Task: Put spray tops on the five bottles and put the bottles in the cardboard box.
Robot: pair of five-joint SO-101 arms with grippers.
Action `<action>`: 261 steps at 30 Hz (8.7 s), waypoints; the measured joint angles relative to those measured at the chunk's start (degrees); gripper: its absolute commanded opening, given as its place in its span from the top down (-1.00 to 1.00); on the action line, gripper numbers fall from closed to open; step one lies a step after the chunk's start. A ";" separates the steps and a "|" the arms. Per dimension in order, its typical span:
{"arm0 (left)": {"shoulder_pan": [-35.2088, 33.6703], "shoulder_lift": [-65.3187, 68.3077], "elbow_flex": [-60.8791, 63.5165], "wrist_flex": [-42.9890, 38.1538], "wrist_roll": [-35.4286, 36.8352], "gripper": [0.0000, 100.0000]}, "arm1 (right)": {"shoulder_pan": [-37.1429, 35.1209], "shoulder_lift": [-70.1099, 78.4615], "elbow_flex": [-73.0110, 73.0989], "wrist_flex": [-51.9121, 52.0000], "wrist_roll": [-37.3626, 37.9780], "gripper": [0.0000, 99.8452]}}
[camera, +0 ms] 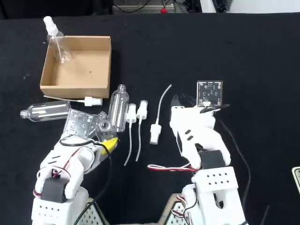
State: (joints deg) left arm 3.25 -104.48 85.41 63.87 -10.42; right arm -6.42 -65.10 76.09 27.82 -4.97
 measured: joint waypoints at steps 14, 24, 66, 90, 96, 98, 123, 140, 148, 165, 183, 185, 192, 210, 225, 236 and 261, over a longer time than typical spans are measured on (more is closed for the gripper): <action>5.45 0.18 6.51 -9.76 7.03 0.31 | 0.00 0.00 0.00 0.00 0.00 0.89; 5.71 0.18 9.93 -11.25 8.62 0.38 | 0.00 0.00 0.00 0.00 0.00 0.89; 16.00 0.18 0.53 -8.35 6.33 0.57 | 0.00 0.00 0.00 0.00 0.00 0.89; 23.38 0.18 -2.02 1.85 -2.02 0.57 | -6.86 33.76 -14.07 3.60 -11.34 0.87; 19.43 0.26 0.09 -0.26 -1.05 0.57 | -10.37 38.42 -15.38 3.60 -11.34 0.65; 18.64 0.26 0.09 -0.09 -1.05 0.57 | -11.34 39.21 -15.38 3.60 -11.34 0.67; 18.46 0.26 0.09 1.23 -1.05 0.57 | -12.40 58.73 -29.19 15.91 -9.67 0.98; 18.46 0.26 0.09 1.23 -1.05 0.57 | 14.33 56.35 -40.70 28.57 38.42 0.83; 18.46 0.26 0.09 1.23 -1.05 0.57 | 8.53 66.02 -53.19 42.55 18.55 0.64; 18.46 0.26 0.09 1.23 -1.05 0.57 | 13.54 66.55 -71.56 61.10 69.19 0.64; 18.46 0.26 0.09 1.23 -1.05 0.57 | 14.59 72.44 -60.22 47.91 122.99 0.65; 18.46 0.26 0.09 1.23 -1.05 0.57 | 15.03 72.44 -58.11 44.75 123.25 0.65; 18.46 0.26 0.09 1.23 -1.05 0.57 | 15.56 71.82 -50.90 34.99 123.25 0.65; 18.46 0.26 0.09 1.23 -1.05 0.57 | 17.23 57.49 -43.16 38.51 123.25 0.64; 18.46 0.26 0.09 1.23 -1.05 0.57 | 17.23 56.70 -41.85 41.41 123.25 0.50; 18.46 0.26 0.09 1.23 -1.05 0.57 | 21.27 61.45 -34.73 28.66 129.76 0.50; 18.46 0.26 0.09 1.23 -1.05 0.57 | 12.40 57.58 -29.54 26.11 123.96 0.50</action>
State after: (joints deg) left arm 21.71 -104.22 85.49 65.10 -11.47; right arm 5.98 -7.52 46.55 53.93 118.99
